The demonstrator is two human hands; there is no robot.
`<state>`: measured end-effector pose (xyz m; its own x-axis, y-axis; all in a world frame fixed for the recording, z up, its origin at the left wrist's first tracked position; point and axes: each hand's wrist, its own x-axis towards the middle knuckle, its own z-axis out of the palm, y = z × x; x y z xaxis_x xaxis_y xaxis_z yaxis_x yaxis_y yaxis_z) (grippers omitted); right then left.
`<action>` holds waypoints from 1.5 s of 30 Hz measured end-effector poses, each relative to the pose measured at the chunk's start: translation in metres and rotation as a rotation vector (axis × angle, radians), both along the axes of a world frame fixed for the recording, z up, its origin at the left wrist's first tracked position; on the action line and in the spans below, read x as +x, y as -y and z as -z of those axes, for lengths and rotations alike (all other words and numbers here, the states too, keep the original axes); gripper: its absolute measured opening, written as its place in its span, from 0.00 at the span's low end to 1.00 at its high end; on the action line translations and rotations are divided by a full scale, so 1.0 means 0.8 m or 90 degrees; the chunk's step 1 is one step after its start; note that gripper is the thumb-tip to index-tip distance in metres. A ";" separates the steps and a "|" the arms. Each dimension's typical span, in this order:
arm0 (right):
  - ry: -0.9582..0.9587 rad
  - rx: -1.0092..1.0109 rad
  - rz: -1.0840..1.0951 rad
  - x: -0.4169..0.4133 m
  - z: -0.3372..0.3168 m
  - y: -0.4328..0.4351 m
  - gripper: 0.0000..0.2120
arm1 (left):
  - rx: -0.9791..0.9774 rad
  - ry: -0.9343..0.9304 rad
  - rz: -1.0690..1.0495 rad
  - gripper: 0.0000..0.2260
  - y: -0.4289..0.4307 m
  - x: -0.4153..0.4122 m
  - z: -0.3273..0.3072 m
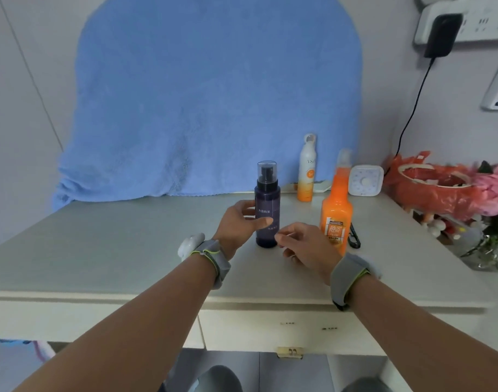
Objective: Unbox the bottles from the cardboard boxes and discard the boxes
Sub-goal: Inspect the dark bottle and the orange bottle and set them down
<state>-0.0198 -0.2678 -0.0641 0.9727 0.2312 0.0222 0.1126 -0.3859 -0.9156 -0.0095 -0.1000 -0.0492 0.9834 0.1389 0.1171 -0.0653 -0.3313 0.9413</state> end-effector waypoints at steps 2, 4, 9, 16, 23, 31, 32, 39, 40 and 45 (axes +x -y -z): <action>0.007 -0.009 -0.005 0.002 0.010 0.003 0.08 | -0.017 0.002 0.011 0.27 0.005 0.004 0.008; 0.013 0.010 -0.011 0.005 0.017 0.009 0.09 | -0.023 0.000 0.025 0.28 0.009 0.007 0.018; 0.007 0.037 -0.038 0.013 0.018 0.016 0.08 | -0.029 0.002 0.046 0.24 0.018 0.010 0.040; 0.038 0.016 -0.035 0.020 0.025 0.011 0.07 | -0.051 0.049 0.045 0.22 0.017 0.006 0.057; 0.062 0.054 -0.014 0.019 0.030 0.008 0.16 | -0.119 0.089 0.057 0.19 0.014 -0.005 0.054; 0.076 0.081 -0.045 0.013 0.032 0.005 0.24 | -0.167 0.108 0.075 0.23 0.014 -0.013 0.050; 0.080 0.083 -0.047 0.012 0.032 0.005 0.25 | -0.161 0.111 0.087 0.23 0.014 -0.014 0.050; 0.141 0.068 -0.024 0.009 0.041 0.001 0.28 | -0.152 0.111 0.143 0.20 0.017 -0.020 0.048; 0.145 0.066 -0.024 0.009 0.041 0.000 0.28 | -0.150 0.113 0.151 0.20 0.017 -0.020 0.048; 0.186 0.049 -0.012 0.008 0.041 -0.001 0.29 | -0.178 0.115 0.174 0.20 0.016 -0.023 0.046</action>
<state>-0.0135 -0.2671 -0.0972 0.9182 0.2354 0.3187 0.3820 -0.3123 -0.8698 -0.0276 -0.1128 -0.0863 0.9554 -0.0736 0.2861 -0.2878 -0.0129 0.9576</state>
